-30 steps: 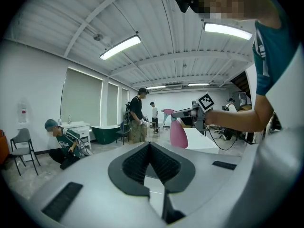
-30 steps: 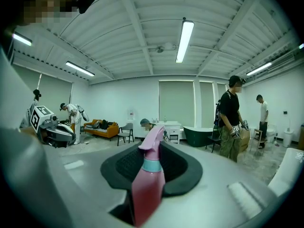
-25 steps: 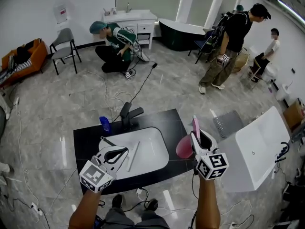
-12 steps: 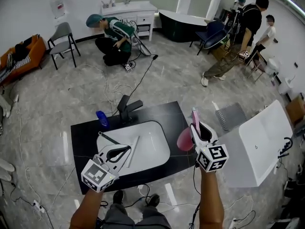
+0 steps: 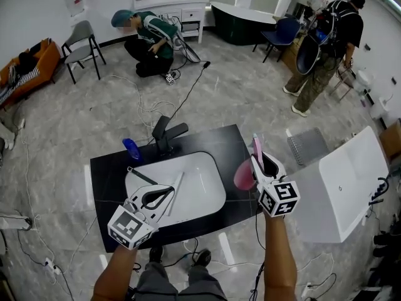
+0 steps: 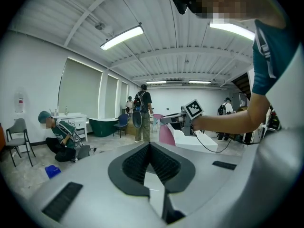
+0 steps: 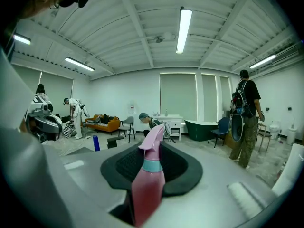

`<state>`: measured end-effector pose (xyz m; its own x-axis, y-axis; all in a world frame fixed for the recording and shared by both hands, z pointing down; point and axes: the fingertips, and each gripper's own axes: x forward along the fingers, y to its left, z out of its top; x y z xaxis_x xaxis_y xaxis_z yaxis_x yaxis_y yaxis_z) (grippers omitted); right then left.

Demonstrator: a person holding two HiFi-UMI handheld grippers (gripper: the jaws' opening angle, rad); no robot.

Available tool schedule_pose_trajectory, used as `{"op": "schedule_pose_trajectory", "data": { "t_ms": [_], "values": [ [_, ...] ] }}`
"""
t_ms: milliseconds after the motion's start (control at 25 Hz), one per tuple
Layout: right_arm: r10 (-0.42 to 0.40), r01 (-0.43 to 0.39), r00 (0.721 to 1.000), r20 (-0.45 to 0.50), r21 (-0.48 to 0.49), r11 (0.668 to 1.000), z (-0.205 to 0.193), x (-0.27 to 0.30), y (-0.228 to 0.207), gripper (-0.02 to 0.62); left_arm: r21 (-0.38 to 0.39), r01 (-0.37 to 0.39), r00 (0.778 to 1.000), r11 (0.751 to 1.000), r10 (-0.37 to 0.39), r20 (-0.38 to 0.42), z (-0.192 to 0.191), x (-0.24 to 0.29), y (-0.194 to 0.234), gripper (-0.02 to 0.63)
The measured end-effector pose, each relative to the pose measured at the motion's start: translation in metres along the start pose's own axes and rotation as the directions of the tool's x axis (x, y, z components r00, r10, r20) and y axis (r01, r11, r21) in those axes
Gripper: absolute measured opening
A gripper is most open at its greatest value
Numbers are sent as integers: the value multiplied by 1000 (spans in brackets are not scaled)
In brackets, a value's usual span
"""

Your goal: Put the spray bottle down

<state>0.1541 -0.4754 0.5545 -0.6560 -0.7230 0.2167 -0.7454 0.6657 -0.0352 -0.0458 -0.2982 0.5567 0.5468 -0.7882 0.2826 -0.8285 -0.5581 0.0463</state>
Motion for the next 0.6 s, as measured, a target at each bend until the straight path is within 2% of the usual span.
{"op": "schedule_pose_trajectory", "data": {
  "t_ms": [600],
  "values": [
    [24, -24, 1000, 11, -27, 999, -43, 53, -25, 112, -26, -12, 999, 1000, 11, -37, -40, 29, 11, 5]
  ]
}}
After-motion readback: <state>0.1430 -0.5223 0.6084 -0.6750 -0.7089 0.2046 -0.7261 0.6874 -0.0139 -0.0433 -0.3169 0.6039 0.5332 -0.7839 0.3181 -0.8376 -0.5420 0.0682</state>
